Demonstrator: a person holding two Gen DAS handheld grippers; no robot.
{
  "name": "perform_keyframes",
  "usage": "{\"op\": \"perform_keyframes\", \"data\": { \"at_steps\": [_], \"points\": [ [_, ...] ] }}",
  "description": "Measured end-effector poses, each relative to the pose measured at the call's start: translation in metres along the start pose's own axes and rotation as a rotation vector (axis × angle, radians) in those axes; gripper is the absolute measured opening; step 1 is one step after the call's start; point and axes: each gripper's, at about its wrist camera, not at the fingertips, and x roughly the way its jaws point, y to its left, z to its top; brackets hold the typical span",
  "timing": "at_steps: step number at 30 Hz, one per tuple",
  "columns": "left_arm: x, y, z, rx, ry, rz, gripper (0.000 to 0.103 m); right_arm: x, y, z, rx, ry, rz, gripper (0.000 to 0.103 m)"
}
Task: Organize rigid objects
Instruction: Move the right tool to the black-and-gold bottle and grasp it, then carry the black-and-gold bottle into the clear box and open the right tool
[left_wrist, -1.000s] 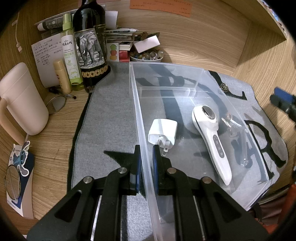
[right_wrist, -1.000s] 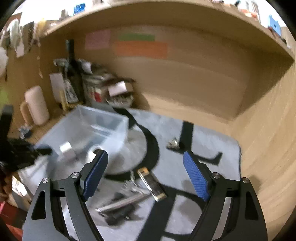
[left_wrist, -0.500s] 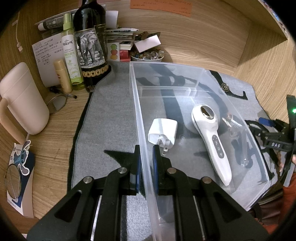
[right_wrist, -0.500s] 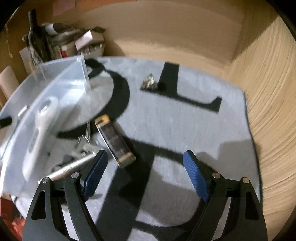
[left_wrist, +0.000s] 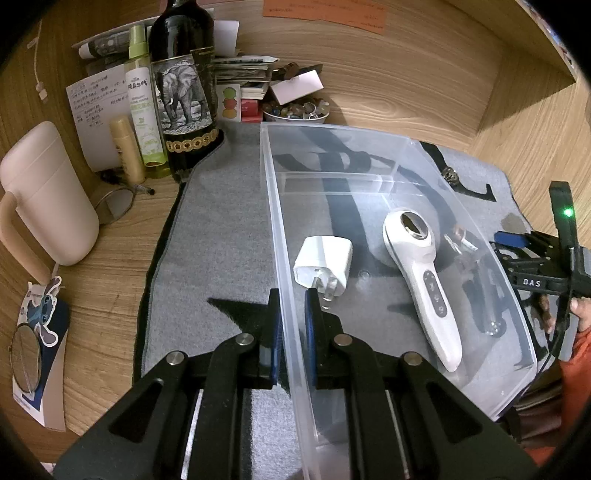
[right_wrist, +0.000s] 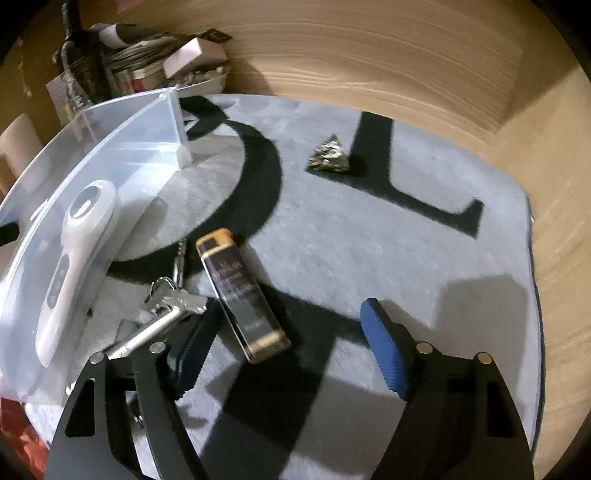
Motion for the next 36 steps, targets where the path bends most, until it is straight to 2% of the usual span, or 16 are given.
{"op": "perform_keyframes", "data": {
  "at_steps": [7, 9, 11, 18, 24, 36],
  "points": [
    [0.0, 0.0, 0.0, 0.0, 0.0, 0.0, 0.01, 0.004, 0.01, 0.006, -0.027, -0.017, 0.024, 0.049],
    [0.0, 0.0, 0.0, 0.001, 0.0, 0.0, 0.01, 0.004, 0.01, 0.007, -0.022, -0.022, 0.03, 0.038],
    [0.0, 0.0, 0.0, 0.001, 0.0, 0.001, 0.01, 0.002, 0.008, 0.007, -0.011, -0.024, 0.025, 0.022],
    [0.0, 0.0, 0.0, 0.0, 0.0, 0.001, 0.01, -0.012, 0.004, 0.009, 0.0, -0.059, 0.006, 0.022],
    [0.0, 0.0, 0.0, 0.0, 0.0, 0.0, 0.01, -0.046, 0.007, 0.018, -0.002, -0.154, -0.004, 0.022],
    [0.0, 0.0, 0.0, 0.001, 0.0, 0.001, 0.01, -0.101, 0.052, 0.041, -0.099, -0.335, 0.054, 0.022]
  ]
}}
